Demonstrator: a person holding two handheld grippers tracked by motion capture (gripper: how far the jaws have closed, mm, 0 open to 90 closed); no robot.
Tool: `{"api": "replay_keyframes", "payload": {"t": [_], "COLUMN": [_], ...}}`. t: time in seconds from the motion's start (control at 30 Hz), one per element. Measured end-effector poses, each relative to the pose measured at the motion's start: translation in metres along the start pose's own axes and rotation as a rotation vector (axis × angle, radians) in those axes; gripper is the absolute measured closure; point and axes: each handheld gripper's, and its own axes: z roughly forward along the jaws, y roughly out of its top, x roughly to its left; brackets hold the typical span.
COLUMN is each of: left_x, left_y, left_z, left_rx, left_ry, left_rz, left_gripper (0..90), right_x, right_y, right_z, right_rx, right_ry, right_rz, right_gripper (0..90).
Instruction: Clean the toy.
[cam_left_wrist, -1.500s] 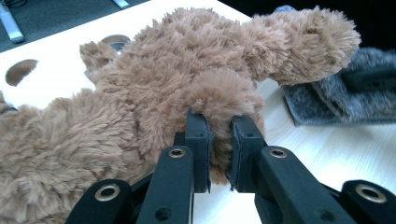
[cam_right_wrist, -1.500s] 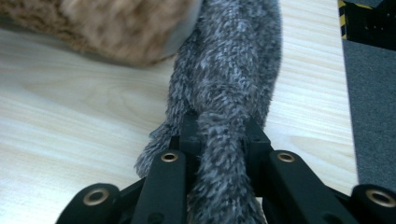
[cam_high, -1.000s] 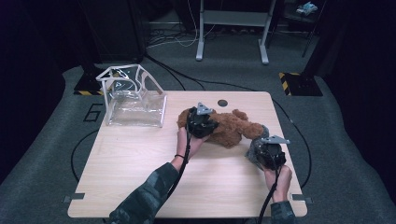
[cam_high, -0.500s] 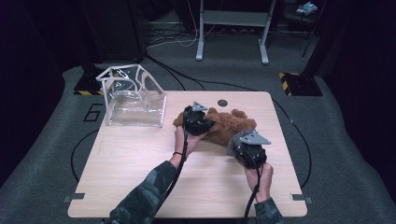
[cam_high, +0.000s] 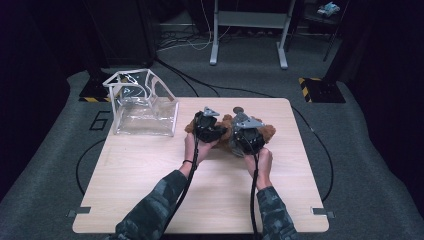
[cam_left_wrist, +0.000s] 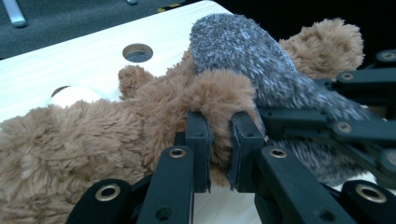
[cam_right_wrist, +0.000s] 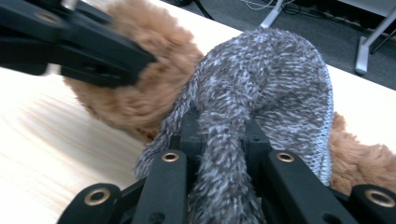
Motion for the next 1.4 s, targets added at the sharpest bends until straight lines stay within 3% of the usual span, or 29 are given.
{"api": "replay_keyframes", "payload": {"t": [0.23, 0.43, 0.53, 0.63, 0.8, 0.93, 1.03, 1.1, 1.2, 1.4], "left_x": [0.001, 0.002, 0.002, 0.001, 0.000, -0.003, -0.005, -0.006, -0.005, -0.009], "left_y": [0.000, 0.000, 0.001, 0.001, 0.002, 0.003, 0.003, 0.002, 0.002, 0.004], "left_z": [-0.003, -0.005, -0.005, -0.004, -0.002, -0.001, -0.001, -0.001, -0.002, -0.005], "left_rx": [-0.004, -0.007, -0.007, -0.002, 0.004, 0.007, 0.012, 0.018, 0.018, 0.006], "left_ry": [-0.001, 0.000, -0.005, -0.008, -0.022, -0.029, -0.028, -0.029, -0.036, -0.059], "left_rz": [0.006, 0.000, -0.003, 0.005, -0.008, -0.011, -0.005, -0.004, -0.003, -0.008], "left_gripper": [80.5, 80.5, 80.4, 80.4, 80.4, 80.4, 80.4, 80.4, 80.4, 80.4], "right_x": [-0.018, -0.046, -0.065, -0.075, -0.057, -0.026, -0.003, 0.001, -0.005, -0.036], "right_y": [-0.003, -0.014, -0.022, -0.026, -0.018, -0.008, -0.001, 0.000, -0.001, -0.013], "right_z": [0.000, -0.007, -0.009, -0.012, -0.029, -0.037, -0.030, -0.024, -0.017, -0.011], "right_rx": [0.040, 0.066, 0.081, 0.085, 0.038, -0.014, -0.013, -0.004, 0.020, 0.059], "right_ry": [-0.056, -0.149, -0.178, -0.174, -0.087, 0.031, 0.095, 0.083, 0.049, -0.031], "right_rz": [0.014, 0.048, 0.092, 0.132, 0.114, 0.065, 0.028, 0.014, 0.028, 0.066], "right_gripper": [76.5, 76.7, 76.8, 76.7, 76.7, 76.6, 76.6, 76.6, 76.8, 77.0]}}
